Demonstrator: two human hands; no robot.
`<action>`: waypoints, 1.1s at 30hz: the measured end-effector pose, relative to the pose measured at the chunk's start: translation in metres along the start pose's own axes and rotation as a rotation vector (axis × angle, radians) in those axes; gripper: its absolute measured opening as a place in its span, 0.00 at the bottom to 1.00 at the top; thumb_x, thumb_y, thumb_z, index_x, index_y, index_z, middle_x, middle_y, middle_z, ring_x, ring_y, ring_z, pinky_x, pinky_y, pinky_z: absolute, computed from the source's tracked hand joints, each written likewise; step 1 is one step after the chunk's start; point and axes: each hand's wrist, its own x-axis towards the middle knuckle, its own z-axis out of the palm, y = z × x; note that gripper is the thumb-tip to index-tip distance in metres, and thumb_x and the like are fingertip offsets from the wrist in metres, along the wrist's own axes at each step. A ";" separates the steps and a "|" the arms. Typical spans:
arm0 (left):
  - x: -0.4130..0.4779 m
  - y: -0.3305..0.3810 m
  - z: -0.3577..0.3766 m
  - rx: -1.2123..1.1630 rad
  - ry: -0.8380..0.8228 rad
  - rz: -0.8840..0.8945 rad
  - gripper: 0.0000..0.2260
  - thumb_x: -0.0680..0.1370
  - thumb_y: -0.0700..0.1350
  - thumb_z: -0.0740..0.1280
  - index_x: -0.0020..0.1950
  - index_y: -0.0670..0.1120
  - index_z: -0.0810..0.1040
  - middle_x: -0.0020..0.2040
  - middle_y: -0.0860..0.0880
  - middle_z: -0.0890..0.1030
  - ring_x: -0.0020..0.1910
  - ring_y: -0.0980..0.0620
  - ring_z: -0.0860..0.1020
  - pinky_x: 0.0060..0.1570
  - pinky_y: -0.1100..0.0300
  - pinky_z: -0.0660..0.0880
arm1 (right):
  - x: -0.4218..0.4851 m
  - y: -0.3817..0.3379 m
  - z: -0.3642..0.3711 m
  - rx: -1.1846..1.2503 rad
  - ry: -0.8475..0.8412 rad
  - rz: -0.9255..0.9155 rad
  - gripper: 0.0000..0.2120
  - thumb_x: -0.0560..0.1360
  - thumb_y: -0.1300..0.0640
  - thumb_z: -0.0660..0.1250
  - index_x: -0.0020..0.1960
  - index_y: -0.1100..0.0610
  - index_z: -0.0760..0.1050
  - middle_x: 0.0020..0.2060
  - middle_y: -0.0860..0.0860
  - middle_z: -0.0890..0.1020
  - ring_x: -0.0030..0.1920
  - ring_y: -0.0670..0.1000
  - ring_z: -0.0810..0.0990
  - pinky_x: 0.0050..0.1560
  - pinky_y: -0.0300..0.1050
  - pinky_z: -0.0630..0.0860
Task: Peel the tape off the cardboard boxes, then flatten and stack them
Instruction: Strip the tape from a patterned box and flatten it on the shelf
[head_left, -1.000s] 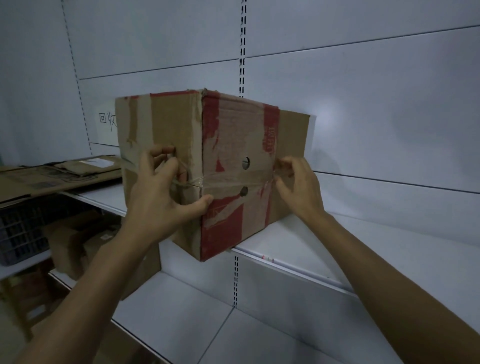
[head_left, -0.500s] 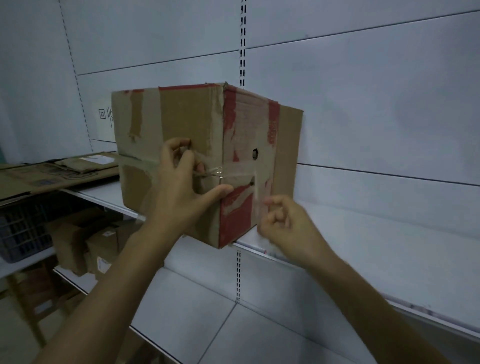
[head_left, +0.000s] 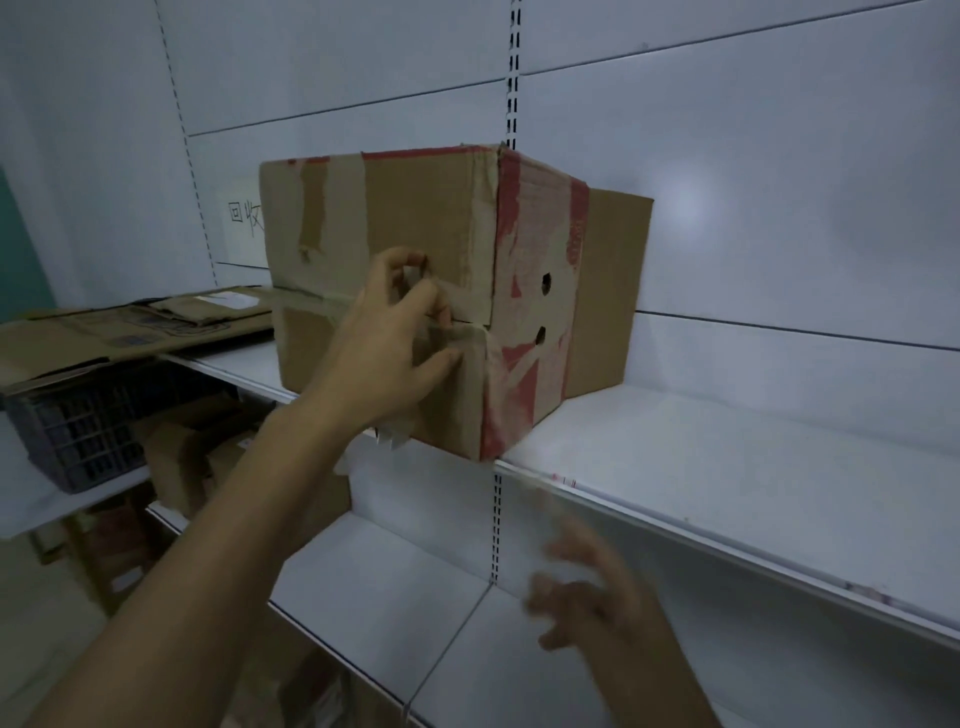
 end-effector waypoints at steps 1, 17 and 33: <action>0.000 -0.001 0.000 0.009 -0.007 0.003 0.12 0.72 0.49 0.71 0.47 0.51 0.69 0.71 0.47 0.58 0.66 0.45 0.67 0.56 0.53 0.73 | 0.004 -0.004 -0.002 0.111 0.146 0.020 0.23 0.69 0.64 0.74 0.61 0.50 0.75 0.45 0.48 0.81 0.32 0.50 0.81 0.29 0.39 0.77; -0.054 -0.031 0.041 0.114 0.087 0.082 0.07 0.74 0.45 0.67 0.42 0.42 0.78 0.74 0.40 0.63 0.71 0.42 0.64 0.67 0.49 0.66 | -0.005 -0.036 0.020 -0.739 0.133 -0.362 0.27 0.66 0.21 0.50 0.58 0.32 0.69 0.27 0.41 0.80 0.28 0.42 0.79 0.37 0.42 0.78; -0.115 -0.143 0.087 -0.096 0.258 0.165 0.04 0.75 0.41 0.67 0.42 0.43 0.80 0.61 0.44 0.79 0.64 0.52 0.72 0.70 0.52 0.61 | 0.151 -0.032 0.193 -1.262 0.535 -0.845 0.19 0.72 0.40 0.64 0.53 0.53 0.77 0.46 0.49 0.78 0.48 0.53 0.75 0.52 0.46 0.61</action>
